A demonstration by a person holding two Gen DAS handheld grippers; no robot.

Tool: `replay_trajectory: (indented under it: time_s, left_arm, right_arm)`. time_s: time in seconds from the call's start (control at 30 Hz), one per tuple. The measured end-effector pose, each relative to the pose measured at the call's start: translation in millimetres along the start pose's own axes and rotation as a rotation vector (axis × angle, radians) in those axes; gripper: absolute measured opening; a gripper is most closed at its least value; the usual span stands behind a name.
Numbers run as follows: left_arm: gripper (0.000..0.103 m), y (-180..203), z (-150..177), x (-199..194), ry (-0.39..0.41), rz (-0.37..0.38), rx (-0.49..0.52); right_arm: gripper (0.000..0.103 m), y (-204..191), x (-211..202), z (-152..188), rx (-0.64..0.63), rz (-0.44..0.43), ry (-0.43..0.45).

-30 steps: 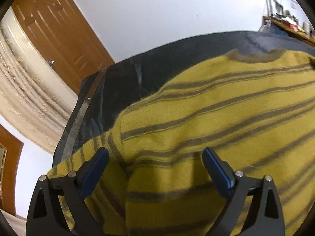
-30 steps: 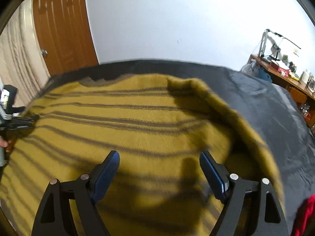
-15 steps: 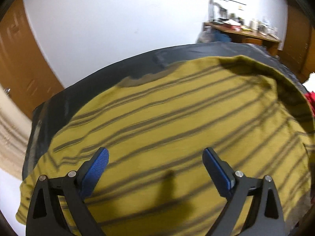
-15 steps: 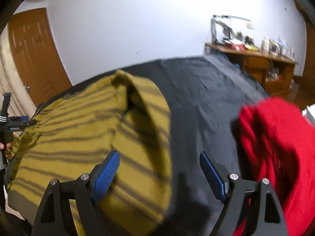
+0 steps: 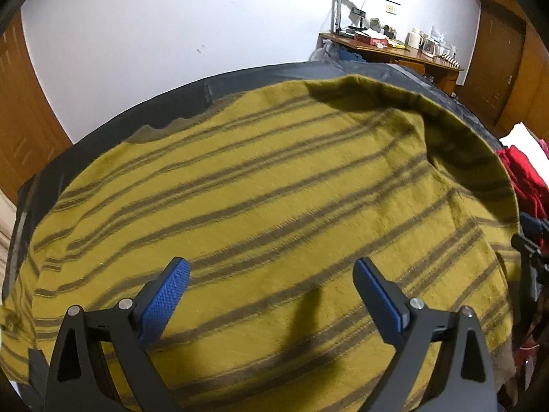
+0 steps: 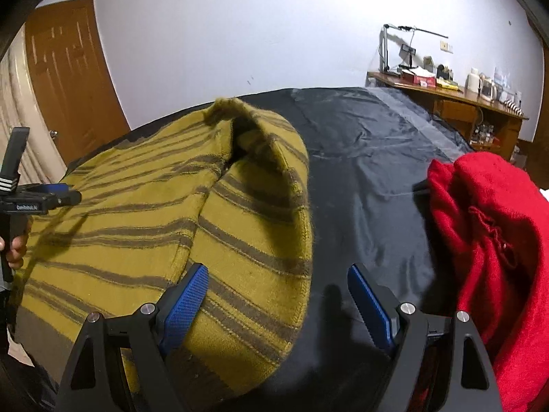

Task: Fold clothes
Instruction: 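Grasp the sweater's sleeve edge with the right gripper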

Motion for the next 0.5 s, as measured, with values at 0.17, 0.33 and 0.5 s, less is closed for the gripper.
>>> replay_trajectory:
  time_s: [0.17, 0.33, 0.5]
  left_arm:
    - [0.098, 17.2, 4.8, 5.6, 0.007, 0.015, 0.032]
    - [0.098, 25.5, 9.7, 16.7, -0.006, 0.033, 0.036]
    - [0.098, 22.9, 13.2, 23.3, -0.02, 0.047, 0.02]
  right_arm:
    - [0.077, -4.3, 4.5, 5.6, -0.016, 0.017, -0.039]
    - [0.048, -9.7, 10.2, 12.7, -0.071, 0.043, -0.069]
    - [0.019, -8.8, 7.8, 8.7, -0.044, 0.026, -0.057]
Point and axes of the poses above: each gripper's, at about its wrist camera, not at the fingertips, and x roughly the way its jaws point, y to its right, z to its underside, the point moved 8 cm from there along x, roughly the way its jaws point, and after that the axes turned 2 degrees about -x, right-handed, at the moved point
